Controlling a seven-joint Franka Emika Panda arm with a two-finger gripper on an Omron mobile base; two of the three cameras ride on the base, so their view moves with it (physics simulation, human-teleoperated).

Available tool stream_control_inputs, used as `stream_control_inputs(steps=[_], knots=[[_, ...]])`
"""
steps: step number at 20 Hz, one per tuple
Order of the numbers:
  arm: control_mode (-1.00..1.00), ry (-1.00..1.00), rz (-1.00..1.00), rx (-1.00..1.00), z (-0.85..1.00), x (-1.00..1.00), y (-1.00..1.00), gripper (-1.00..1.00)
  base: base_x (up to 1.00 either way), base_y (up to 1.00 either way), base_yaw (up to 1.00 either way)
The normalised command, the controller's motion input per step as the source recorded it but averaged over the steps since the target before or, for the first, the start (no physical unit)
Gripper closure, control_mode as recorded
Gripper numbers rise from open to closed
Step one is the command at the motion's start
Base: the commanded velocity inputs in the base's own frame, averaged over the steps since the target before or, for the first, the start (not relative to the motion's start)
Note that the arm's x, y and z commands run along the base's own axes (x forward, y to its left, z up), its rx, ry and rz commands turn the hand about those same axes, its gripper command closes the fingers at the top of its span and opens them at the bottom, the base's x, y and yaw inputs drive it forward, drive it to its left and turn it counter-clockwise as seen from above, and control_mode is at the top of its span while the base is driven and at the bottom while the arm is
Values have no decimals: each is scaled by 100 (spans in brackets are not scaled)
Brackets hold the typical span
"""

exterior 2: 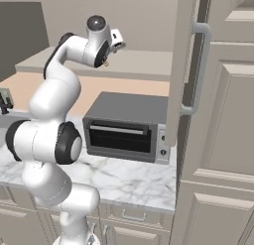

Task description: Organize the utensils by type. Pick up the wooden spoons from the counter and place them in the open cabinet. Then pick up the metallic utensils from the counter and place them in the open drawer.

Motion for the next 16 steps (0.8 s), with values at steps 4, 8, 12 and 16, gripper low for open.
stream_control_inputs(steps=[4, 8, 12, 16], knots=[[-100, -5, 0, 0, 25, -15, 0, -100, 0, 0, 0], [-100, 0, 0, 0, 42, -40, 0, -100, 0, 0, 0], [-100, 0, 0, 0, 27, -65, 0, -100, 0, 0, 0], [-100, -1, 0, 0, 11, -94, 1, -100, 0, 0, 0]])
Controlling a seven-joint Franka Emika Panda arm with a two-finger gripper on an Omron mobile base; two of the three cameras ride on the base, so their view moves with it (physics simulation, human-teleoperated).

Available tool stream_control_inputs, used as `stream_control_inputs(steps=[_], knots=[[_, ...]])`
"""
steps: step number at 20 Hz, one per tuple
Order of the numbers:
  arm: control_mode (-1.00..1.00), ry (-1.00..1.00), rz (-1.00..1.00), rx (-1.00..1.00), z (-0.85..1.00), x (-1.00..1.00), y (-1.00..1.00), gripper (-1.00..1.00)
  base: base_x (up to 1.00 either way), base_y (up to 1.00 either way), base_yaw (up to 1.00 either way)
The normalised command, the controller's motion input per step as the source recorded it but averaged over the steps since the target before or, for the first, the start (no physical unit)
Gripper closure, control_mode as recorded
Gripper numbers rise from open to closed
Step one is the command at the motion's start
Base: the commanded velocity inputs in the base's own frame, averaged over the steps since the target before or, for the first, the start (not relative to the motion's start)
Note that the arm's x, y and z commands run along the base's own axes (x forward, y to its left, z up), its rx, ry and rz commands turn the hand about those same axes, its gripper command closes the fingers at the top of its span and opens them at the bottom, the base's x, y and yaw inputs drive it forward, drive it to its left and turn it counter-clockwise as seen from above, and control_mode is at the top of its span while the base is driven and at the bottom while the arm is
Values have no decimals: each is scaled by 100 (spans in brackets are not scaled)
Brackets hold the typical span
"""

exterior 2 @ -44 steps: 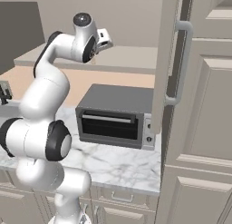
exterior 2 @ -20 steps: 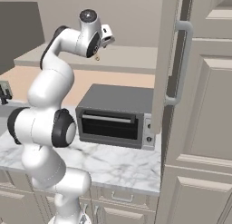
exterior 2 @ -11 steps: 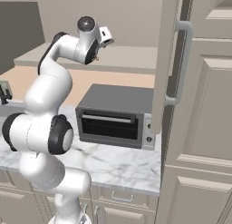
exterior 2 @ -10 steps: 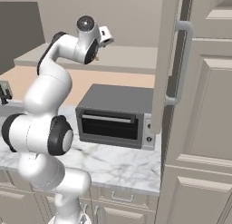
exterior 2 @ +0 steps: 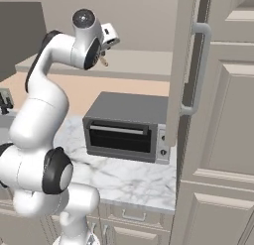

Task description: Organize the utensils by type. Pick up the wooden spoons from the counter and place them in the open cabinet. Then pick up the metallic utensils from the counter and place them in the open drawer.

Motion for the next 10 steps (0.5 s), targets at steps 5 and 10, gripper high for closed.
stream_control_inputs(steps=[5, 10], knots=[[-100, -10, 0, 1, 15, -98, 1, -100, 0, 0, 0], [-100, 1, -1, 2, 39, -82, 19, -100, 0, 0, 0]])
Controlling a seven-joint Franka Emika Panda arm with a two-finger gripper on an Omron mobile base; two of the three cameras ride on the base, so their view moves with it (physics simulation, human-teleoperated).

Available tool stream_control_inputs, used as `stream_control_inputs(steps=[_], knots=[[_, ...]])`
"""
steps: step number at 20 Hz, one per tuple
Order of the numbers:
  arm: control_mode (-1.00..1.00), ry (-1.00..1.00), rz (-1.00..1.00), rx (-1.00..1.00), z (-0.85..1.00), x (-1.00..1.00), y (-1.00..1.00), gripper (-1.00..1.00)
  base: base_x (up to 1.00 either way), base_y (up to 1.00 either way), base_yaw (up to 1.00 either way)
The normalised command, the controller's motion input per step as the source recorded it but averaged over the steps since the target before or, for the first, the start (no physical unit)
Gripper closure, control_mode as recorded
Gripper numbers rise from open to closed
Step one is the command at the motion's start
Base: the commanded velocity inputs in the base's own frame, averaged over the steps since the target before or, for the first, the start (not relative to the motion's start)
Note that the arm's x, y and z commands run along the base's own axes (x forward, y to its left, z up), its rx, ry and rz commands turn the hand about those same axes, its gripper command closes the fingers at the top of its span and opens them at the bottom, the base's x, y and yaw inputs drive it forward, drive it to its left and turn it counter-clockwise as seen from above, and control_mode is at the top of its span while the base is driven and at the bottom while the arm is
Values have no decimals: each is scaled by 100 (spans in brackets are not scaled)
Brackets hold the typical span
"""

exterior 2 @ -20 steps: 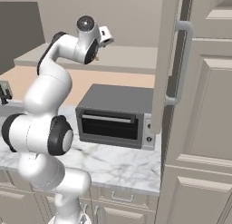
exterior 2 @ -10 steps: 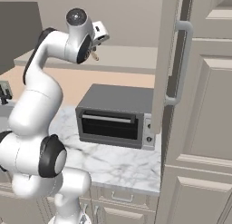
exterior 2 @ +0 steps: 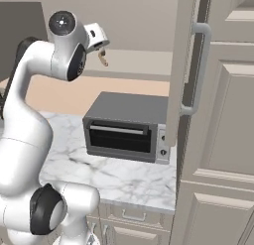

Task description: Organize the utensils by type. Pick up the wooden spoons from the counter and place them in the open cabinet. Then pick up the metallic utensils from the counter and place them in the open drawer.

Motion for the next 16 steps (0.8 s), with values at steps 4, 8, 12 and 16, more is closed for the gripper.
stream_control_inputs(steps=[4, 8, 12, 16], knots=[[-100, 0, -7, 3, 25, -59, 28, -100, 0, 0, 0], [-100, 0, -11, 2, 4, -51, 1, -100, 0, 0, 0], [-100, -1, -9, 0, 0, -51, 0, -100, 0, 0, 0], [-100, 0, -6, 0, 0, -47, 0, -100, 0, 0, 0]])
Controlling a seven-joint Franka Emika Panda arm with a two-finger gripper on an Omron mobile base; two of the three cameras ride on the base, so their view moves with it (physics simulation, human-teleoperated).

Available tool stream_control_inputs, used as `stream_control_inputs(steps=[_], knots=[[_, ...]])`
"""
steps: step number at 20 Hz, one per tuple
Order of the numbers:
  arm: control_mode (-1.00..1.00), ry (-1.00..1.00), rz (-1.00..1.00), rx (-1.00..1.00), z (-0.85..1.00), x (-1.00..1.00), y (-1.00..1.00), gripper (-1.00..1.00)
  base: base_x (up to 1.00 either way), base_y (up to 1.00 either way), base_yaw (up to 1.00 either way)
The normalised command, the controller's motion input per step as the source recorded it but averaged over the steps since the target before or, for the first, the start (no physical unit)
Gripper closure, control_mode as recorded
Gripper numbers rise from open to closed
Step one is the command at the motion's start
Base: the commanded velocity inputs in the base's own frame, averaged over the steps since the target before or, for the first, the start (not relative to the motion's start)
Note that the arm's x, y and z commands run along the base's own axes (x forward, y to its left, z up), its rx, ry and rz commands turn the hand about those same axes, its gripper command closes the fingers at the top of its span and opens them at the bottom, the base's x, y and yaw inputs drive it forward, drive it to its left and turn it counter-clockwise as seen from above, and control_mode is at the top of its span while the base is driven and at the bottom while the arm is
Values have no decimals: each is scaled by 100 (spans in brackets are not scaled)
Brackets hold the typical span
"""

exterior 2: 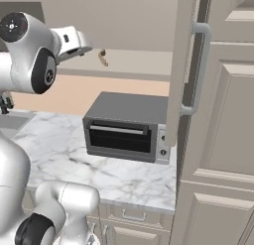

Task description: Organize the utensils by type. Pick up the wooden spoons from the counter and place them in the open cabinet. Then pick up the metallic utensils from the counter and place them in the open drawer.

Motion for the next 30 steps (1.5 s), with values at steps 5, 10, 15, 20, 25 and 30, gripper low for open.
stream_control_inputs(steps=[5, 10, 15, 20, 25, 30], knots=[[-100, 0, 0, 0, -6, -53, 0, -100, 0, 0, 0], [-100, 0, 0, 3, -20, -50, 0, -100, 0, 0, 0], [-100, 1, 0, 5, -16, -32, 0, -100, 0, 0, 0], [-100, 0, 0, 3, -9, -17, 0, -100, 0, 0, 0], [100, 0, 0, 0, 0, 0, 0, -100, -18, 3, 0], [100, 0, 0, 0, 0, 0, 0, -100, -63, 6, 0]])
